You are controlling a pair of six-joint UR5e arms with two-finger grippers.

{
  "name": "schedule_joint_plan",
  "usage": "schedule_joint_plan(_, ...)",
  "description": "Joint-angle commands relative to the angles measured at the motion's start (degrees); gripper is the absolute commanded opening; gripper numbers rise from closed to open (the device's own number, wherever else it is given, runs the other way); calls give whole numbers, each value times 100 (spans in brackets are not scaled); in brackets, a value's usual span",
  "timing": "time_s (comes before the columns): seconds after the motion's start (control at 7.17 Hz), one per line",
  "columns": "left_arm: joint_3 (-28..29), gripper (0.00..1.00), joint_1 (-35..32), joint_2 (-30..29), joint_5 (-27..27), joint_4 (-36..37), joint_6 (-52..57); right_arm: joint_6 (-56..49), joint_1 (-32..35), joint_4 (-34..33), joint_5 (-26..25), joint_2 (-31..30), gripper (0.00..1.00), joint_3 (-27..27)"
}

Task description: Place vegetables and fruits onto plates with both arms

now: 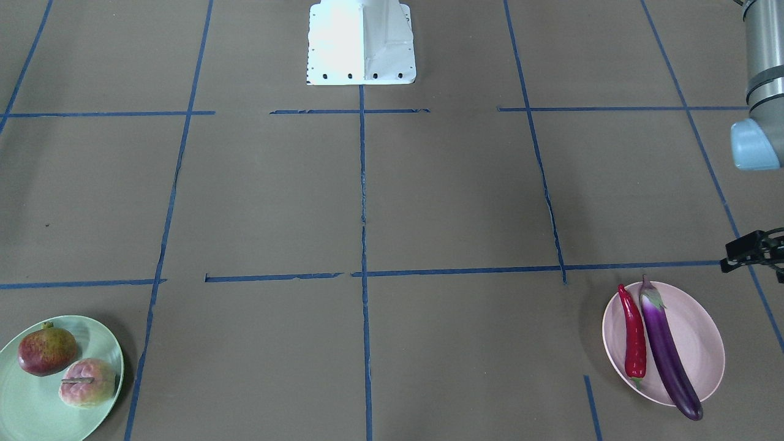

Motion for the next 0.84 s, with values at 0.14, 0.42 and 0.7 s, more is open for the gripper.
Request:
schedule_joint_plan(0.14,-1079,100,-811,1307,-12,989,1201,0,45,-17,0,11,100,3)
schedule_joint_plan(0.42,-1552,100,-1243,2134,-57,989,1385,9,167,-479,53,11,100,212)
schedule_joint_plan(0.7,-1862,100,-1280,2620,-57,998,1378,-87,221,-1353,-78,-145,100,898)
